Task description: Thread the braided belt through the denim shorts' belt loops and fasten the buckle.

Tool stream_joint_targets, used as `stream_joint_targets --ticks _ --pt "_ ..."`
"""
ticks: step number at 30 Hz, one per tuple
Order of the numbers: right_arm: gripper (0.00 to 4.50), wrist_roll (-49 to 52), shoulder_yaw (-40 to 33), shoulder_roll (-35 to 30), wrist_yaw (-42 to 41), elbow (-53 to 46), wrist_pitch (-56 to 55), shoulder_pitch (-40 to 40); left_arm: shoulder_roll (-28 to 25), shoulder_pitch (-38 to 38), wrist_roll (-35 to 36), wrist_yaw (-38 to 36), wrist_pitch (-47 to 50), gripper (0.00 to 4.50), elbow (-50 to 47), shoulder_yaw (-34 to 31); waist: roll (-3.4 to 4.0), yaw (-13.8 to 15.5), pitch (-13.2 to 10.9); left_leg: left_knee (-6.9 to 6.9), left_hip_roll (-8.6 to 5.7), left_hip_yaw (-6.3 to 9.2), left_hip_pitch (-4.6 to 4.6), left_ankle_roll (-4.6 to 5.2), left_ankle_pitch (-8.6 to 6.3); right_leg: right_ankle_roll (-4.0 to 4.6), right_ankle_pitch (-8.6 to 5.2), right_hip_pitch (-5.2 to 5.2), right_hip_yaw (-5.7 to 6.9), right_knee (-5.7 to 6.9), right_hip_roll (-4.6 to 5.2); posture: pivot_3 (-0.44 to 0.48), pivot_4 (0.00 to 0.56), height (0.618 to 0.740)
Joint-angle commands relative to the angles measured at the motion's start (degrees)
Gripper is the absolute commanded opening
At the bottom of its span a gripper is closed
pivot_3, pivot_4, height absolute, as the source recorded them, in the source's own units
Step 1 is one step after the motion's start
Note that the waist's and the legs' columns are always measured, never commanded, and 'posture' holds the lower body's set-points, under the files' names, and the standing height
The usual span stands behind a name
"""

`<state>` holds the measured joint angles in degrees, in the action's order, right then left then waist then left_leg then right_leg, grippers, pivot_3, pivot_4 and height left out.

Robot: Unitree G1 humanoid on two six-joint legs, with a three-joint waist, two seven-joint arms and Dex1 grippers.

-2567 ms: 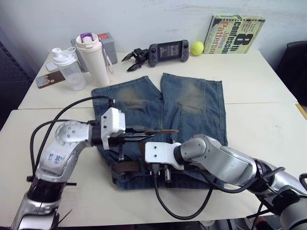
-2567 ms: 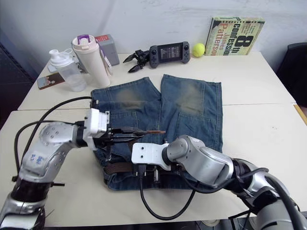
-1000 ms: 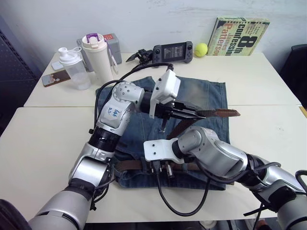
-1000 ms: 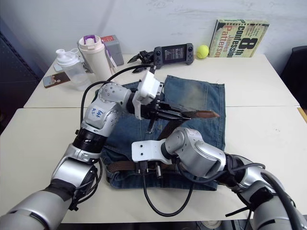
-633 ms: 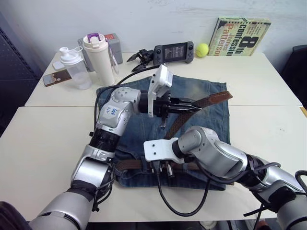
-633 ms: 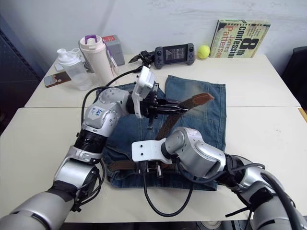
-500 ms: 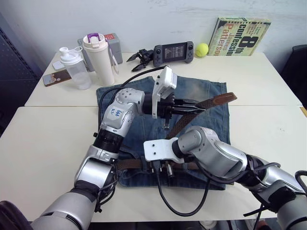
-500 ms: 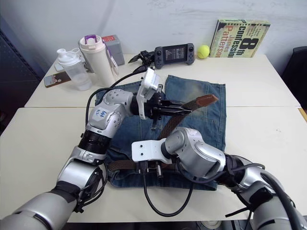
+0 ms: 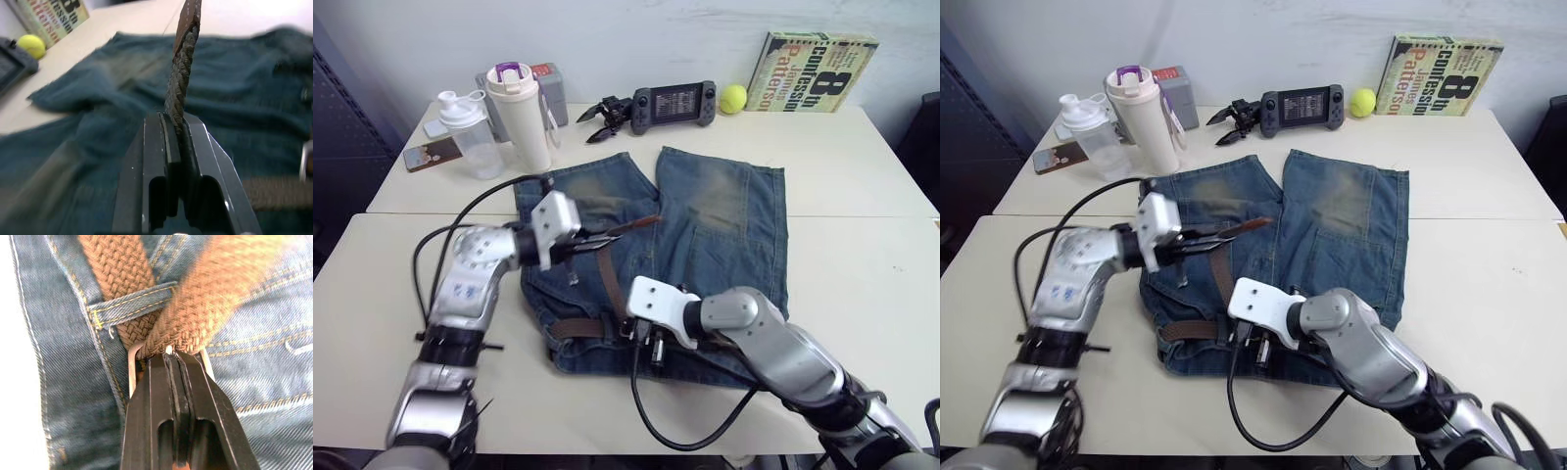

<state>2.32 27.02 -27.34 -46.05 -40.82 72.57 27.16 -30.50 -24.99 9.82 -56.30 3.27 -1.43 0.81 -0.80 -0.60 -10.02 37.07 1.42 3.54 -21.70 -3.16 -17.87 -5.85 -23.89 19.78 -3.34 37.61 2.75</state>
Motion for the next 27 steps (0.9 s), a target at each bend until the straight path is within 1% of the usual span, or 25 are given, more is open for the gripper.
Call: stream_joint_targets --ticks 1,3,4,6,9,11,12,14,15,16,17,18,20,22,25,27 --pt "0.03 4.30 -6.63 1.65 1.46 -6.36 3.78 -1.64 -2.84 3.98 -0.65 -0.82 -8.50 0.00 -5.08 -1.06 0.02 0.34 -0.08 0.00 0.00 0.01 -0.10 0.00 0.00 0.00 0.00 0.11 0.01 0.00 -0.01 0.000 0.150 0.739" --pt "0.03 6.17 -10.10 2.57 2.08 -8.58 5.50 -2.15 -4.43 6.03 -1.25 -1.27 -13.41 0.00 -4.90 -1.61 0.05 0.34 -0.09 0.00 0.01 0.03 -0.40 -0.02 0.01 0.00 0.00 0.45 0.03 0.08 -0.04 0.000 0.150 0.739" --pt "0.03 7.13 -11.62 2.89 2.39 -9.55 6.00 -2.42 -4.76 6.68 -1.08 -0.96 -14.32 0.00 -5.13 -1.82 0.10 0.33 -0.13 0.03 0.02 0.03 -0.72 -0.07 0.06 0.01 0.01 0.85 0.02 0.23 -0.09 0.000 0.150 0.739" --pt "0.03 9.37 -15.69 5.34 2.98 -11.62 7.96 -2.82 -4.72 7.65 -0.85 0.13 -16.94 0.00 -5.76 -2.01 0.11 0.32 -0.14 -0.02 0.04 0.02 -0.72 -0.08 0.06 0.01 0.01 0.88 0.05 0.23 -0.11 0.000 0.150 0.739" --pt "0.03 11.77 -18.98 7.56 4.58 -13.18 9.00 -2.66 -4.39 8.12 -1.40 1.51 -20.24 0.00 -5.58 -1.88 0.16 0.17 -0.16 -0.03 0.09 0.00 -0.73 -0.08 0.06 0.01 0.01 0.87 0.06 0.23 -0.20 0.000 0.150 0.739" --pt "0.66 12.73 -21.45 8.97 6.05 -14.40 8.58 -2.92 -4.24 7.75 -2.06 2.27 -21.96 0.00 -5.09 -1.33 0.16 0.10 -0.16 -0.01 0.09 0.00 -0.71 -0.07 0.06 0.01 0.01 0.86 0.05 0.24 -0.20 0.000 0.150 0.739" --pt "0.85 13.63 -23.17 8.81 5.91 -15.78 8.13 -3.54 -4.28 7.21 -2.37 2.49 -22.56 0.00 -4.91 -1.02 0.16 0.09 -0.17 -0.01 0.07 -0.01 -0.71 -0.06 0.06 0.01 0.01 0.86 0.05 0.24 -0.20 0.000 0.150 0.739" --pt "1.62 16.76 -24.34 3.59 4.19 -18.47 3.37 -6.84 -4.48 6.03 -2.66 2.75 -23.38 0.00 -4.72 -0.65 0.16 0.21 -0.17 -0.02 0.06 -0.02 -0.72 -0.05 0.05 0.01 0.01 0.85 0.05 0.24 -0.20 0.000 0.150 0.739" --pt "2.19 18.47 -23.86 -0.13 3.43 -19.00 -0.76 -9.07 -4.72 5.65 -2.74 2.67 -23.72 0.00 -4.55 -0.47 0.14 0.45 -0.18 -0.01 0.04 -0.02 -0.72 -0.03 0.04 0.01 0.01 0.82 0.07 0.21 -0.19 0.000 0.150 0.739" --pt "2.61 19.85 -23.14 -3.33 3.16 -19.18 -4.31 -10.95 -4.93 5.41 -2.76 2.53 -23.93 0.00 -4.36 -0.29 0.14 0.53 -0.20 0.00 0.00 -0.02 -0.72 -0.01 0.03 0.01 0.01 0.80 0.08 0.18 -0.17 0.000 0.150 0.739" --pt "3.15 20.92 -22.29 -6.12 3.22 -19.18 -8.02 -12.84 -4.99 5.28 -2.46 2.46 -23.45 0.00 -4.40 -0.14 0.14 0.46 -0.22 0.01 -0.06 -0.02 -0.73 0.04 0.02 0.01 0.00 0.79 0.08 0.15 -0.16 0.000 0.150 0.739" --pt "3.60 21.19 -21.00 -9.05 3.48 -19.18 -12.41 -14.98 -4.82 5.06 -1.94 2.63 -22.72 0.00 -4.53 -0.11 0.13 0.38 -0.23 0.01 -0.08 -0.10 -0.74 0.08 0.00 0.00 0.00 0.79 0.07 0.13 -0.15 0.000 0.150 0.739" --pt "3.60 17.41 -16.38 -15.33 4.02 -19.18 -21.39 -19.60 -4.80 4.57 -1.74 2.55 -22.05 0.00 -4.27 0.18 0.12 0.15 -0.23 0.03 -0.07 -0.19 -0.71 0.12 -0.01 0.00 0.01 0.79 0.08 0.14 -0.16 0.000 0.150 0.739" --pt "3.60 14.04 -13.11 -19.01 5.44 -19.18 -27.10 -23.12 -4.31 3.88 -0.95 2.96 -20.06 0.00 -4.12 0.11 0.11 0.01 -0.24 0.01 -0.01 -0.28 -0.66 0.13 -0.02 -0.01 0.01 0.79 0.09 0.14 -0.23 0.000 0.150 0.739" --pt "3.60 7.62 -8.21 -20.58 9.68 -19.18 -31.95 -24.83 -4.71 2.99 -0.99 2.33 -19.59 0.00 -3.65 0.34 0.05 -0.40 -0.28 0.05 0.09 -0.28 -0.66 0.12 -0.02 -0.01 0.01 0.80 0.08 0.18 -0.32 0.000 0.150 0.739" --pt "3.60 3.72 -6.26 -20.70 12.10 -19.18 -32.69 -24.93 -4.92 2.68 -1.03 1.93 -19.70 0.00 -3.34 0.40 0.04 -0.65 -0.28 0.11 0.10 -0.27 -0.66 0.10 0.00 -0.01 0.01 0.79 0.08 0.24 -0.32 0.000 0.150 0.739"
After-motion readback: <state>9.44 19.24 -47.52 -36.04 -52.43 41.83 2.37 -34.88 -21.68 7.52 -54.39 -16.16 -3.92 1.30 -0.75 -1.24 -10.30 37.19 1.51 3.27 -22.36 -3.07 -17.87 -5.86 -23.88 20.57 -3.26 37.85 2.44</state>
